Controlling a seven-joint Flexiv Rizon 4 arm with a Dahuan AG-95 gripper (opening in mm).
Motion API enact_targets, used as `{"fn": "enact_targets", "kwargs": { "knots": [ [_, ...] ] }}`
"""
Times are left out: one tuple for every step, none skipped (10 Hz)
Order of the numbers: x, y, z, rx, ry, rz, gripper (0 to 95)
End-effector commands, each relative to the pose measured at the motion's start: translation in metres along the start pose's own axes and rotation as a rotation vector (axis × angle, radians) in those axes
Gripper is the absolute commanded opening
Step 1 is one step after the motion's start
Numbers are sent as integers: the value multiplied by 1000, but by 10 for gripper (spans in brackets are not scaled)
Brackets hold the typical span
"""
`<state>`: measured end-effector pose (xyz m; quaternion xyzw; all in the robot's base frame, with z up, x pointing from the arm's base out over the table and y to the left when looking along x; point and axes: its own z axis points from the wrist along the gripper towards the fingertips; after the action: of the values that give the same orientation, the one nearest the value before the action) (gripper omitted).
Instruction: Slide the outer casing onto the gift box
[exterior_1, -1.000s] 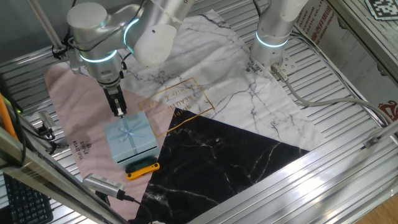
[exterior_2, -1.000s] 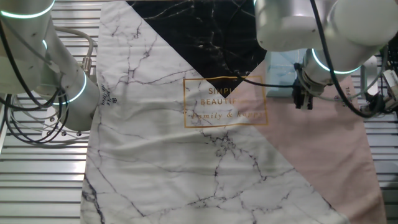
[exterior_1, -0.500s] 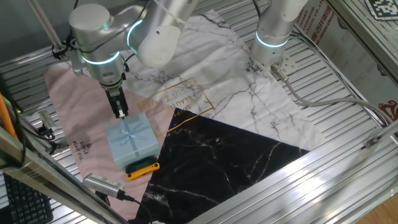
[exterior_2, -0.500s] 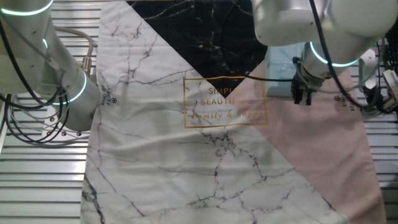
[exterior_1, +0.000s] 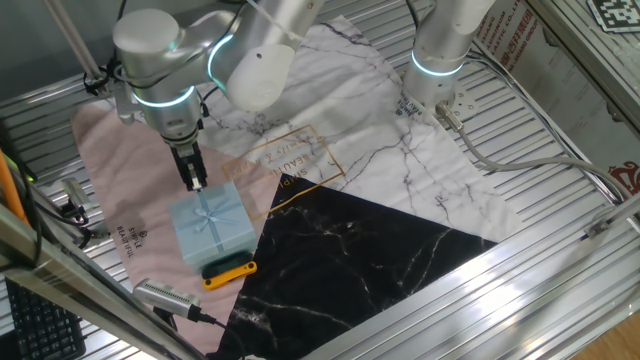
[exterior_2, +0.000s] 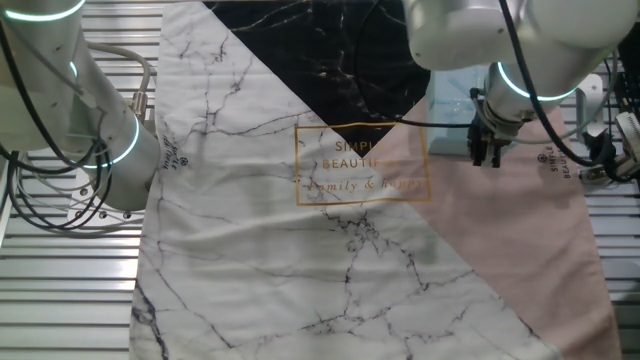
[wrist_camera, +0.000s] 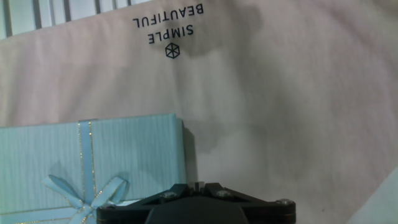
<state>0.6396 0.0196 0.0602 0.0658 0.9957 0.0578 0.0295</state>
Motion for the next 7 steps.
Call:
{"fn": "enact_targets", "kwargs": {
  "knots": [
    [0, 1, 0, -3, 1, -1, 0],
    [0, 1, 0, -1, 2, -2, 0],
    [0, 1, 0, -1, 3, -3, 0],
    [0, 1, 0, 0, 4, -2, 0],
    [0, 1, 0, -1, 4, -2, 0],
    [0, 1, 0, 1, 5, 0, 0],
    [0, 1, -1, 3, 6, 3, 0]
  ]
}}
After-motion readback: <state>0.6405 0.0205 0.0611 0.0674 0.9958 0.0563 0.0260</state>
